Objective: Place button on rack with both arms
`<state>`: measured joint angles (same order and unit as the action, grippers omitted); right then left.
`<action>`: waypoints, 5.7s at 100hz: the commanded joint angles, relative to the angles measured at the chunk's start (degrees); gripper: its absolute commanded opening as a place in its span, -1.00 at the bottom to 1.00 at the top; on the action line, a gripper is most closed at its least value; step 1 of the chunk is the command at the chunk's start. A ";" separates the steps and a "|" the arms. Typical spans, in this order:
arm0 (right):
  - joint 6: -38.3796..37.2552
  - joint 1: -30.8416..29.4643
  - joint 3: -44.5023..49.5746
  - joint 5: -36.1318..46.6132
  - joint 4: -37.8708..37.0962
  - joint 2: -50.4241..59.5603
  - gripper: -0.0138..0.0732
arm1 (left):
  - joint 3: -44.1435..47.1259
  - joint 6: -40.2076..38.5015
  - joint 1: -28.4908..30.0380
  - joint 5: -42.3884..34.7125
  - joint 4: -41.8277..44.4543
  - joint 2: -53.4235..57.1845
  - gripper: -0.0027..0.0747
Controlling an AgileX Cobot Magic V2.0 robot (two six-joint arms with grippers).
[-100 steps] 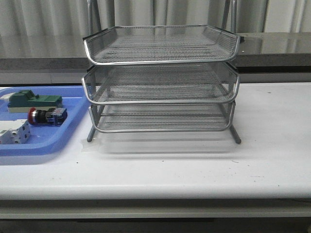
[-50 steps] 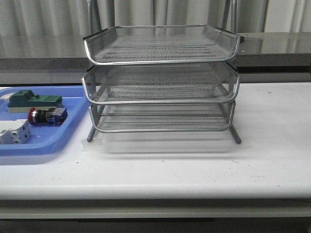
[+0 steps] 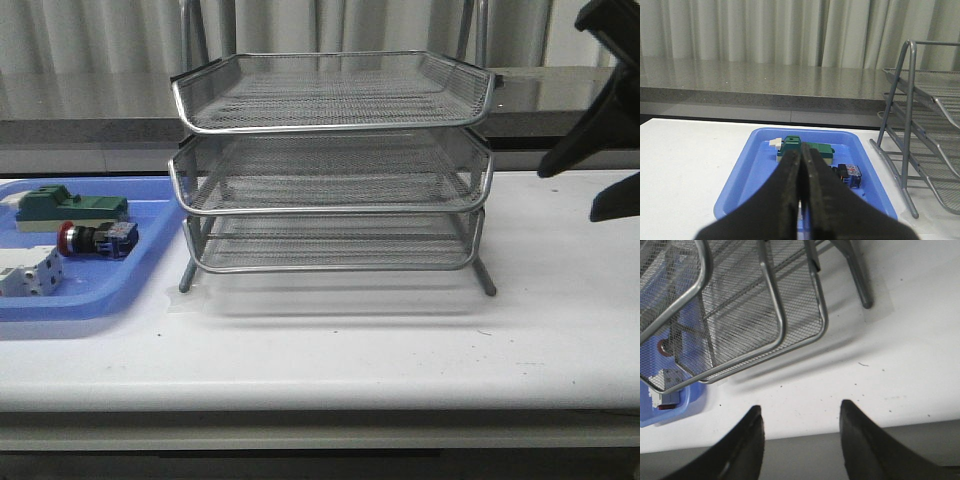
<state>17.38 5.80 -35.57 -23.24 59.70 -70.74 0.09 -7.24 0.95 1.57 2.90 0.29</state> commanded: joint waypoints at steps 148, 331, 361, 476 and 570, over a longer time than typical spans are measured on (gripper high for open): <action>25.95 -0.02 -10.96 -9.13 19.33 -23.26 -0.68 | 2.64 -0.74 0.07 -5.06 -0.41 1.92 -0.98; -6.43 -3.84 -3.42 -18.62 -38.72 18.02 0.41 | 2.64 -0.74 0.07 -5.06 -0.41 1.92 -0.98; -17.89 -3.84 -9.11 -25.67 -56.45 28.19 0.41 | 2.64 -0.74 0.07 -5.06 -0.41 1.92 -0.98; -17.89 -3.84 -9.11 -29.93 -56.36 42.96 -0.84 | 2.64 -0.74 0.07 -5.06 -0.41 1.92 -0.98; -17.89 -3.84 -9.11 -29.93 -56.36 42.96 -0.84 | 2.64 -0.74 0.07 -8.17 -0.41 1.92 -0.98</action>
<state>-0.52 2.36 -42.68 -56.60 3.56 -27.44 0.09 -7.24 0.95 0.50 2.90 0.29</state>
